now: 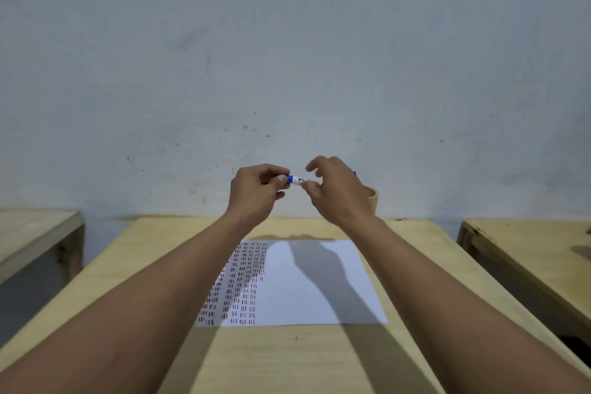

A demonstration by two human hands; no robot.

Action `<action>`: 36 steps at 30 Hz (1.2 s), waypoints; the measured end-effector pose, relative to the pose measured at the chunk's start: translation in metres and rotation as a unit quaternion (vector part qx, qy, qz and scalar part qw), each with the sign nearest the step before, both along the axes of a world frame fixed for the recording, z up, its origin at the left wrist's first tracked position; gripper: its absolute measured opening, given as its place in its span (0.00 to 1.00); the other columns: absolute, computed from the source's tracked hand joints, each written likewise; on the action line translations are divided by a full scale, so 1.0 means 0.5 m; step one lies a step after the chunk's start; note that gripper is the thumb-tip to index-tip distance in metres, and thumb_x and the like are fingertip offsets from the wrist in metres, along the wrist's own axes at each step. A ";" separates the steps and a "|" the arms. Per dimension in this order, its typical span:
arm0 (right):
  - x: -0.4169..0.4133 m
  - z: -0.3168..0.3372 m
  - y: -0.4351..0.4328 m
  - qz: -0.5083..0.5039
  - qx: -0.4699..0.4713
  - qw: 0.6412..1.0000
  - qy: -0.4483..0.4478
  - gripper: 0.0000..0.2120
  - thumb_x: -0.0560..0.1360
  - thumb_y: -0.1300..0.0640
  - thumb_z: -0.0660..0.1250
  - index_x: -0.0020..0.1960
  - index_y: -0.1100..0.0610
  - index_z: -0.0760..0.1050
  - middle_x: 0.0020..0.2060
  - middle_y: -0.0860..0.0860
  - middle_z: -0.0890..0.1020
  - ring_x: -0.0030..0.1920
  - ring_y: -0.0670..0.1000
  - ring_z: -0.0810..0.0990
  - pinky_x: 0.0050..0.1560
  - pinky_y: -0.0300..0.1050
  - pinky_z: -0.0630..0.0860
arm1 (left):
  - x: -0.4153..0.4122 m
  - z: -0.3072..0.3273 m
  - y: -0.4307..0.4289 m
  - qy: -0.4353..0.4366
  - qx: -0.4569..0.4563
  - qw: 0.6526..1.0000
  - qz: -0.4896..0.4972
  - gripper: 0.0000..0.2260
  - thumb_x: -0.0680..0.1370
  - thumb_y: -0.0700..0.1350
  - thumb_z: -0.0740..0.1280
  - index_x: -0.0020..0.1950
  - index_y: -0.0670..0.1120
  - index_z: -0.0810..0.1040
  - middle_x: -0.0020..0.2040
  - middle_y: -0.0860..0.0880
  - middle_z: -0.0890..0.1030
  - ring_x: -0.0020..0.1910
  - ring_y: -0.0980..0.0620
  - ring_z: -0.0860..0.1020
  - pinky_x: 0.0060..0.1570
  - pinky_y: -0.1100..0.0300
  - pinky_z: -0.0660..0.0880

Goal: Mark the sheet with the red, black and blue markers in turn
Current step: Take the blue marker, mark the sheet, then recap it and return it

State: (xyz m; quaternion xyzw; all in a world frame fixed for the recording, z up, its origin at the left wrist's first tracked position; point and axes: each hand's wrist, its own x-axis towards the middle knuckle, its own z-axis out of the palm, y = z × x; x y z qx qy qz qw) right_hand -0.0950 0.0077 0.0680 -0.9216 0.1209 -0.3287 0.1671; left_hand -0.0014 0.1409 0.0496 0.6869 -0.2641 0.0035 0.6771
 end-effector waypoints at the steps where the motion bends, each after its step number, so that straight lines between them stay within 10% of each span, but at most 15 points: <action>1: -0.004 -0.009 0.015 -0.016 0.027 0.999 -0.041 0.09 0.80 0.49 0.65 0.56 0.53 0.77 0.48 0.48 0.79 0.42 0.51 0.80 0.43 0.48 0.74 | -0.001 0.001 0.002 -0.001 -0.006 1.000 0.007 0.07 0.79 0.36 0.68 0.50 0.43 0.85 0.45 0.43 0.87 0.46 0.49 0.86 0.50 0.53 0.83; 5: -0.003 -0.043 0.072 -0.027 0.293 0.954 -0.060 0.24 0.79 0.41 0.64 0.34 0.57 0.75 0.28 0.51 0.77 0.30 0.50 0.73 0.35 0.46 0.69 | -0.004 -0.002 0.010 0.011 -0.024 1.000 -0.001 0.06 0.79 0.37 0.68 0.51 0.43 0.85 0.46 0.44 0.87 0.48 0.50 0.86 0.51 0.52 0.83; 8: 0.004 -0.036 0.090 0.028 0.616 0.780 -0.106 0.19 0.79 0.43 0.68 0.46 0.60 0.83 0.31 0.51 0.77 0.30 0.47 0.72 0.28 0.41 0.72 | -0.009 -0.004 0.015 0.012 -0.009 1.000 -0.024 0.06 0.80 0.38 0.68 0.53 0.43 0.84 0.47 0.45 0.87 0.49 0.50 0.86 0.52 0.51 0.83; 11: 0.016 -0.028 0.087 0.058 0.739 0.656 -0.146 0.12 0.78 0.49 0.72 0.44 0.58 0.80 0.31 0.49 0.75 0.25 0.45 0.71 0.24 0.34 0.71 | -0.014 -0.002 0.025 0.002 0.005 0.999 -0.032 0.06 0.80 0.40 0.67 0.53 0.43 0.84 0.48 0.43 0.86 0.49 0.48 0.85 0.52 0.50 0.83; 36: 0.040 -0.071 0.090 0.127 0.625 0.762 -0.113 0.07 0.79 0.56 0.71 0.43 0.57 0.81 0.33 0.51 0.81 0.32 0.46 0.79 0.33 0.38 0.79 | 0.059 -0.034 0.130 -0.041 0.168 0.979 0.104 0.05 0.74 0.45 0.74 0.44 0.43 0.84 0.40 0.45 0.87 0.37 0.51 0.84 0.42 0.57 0.81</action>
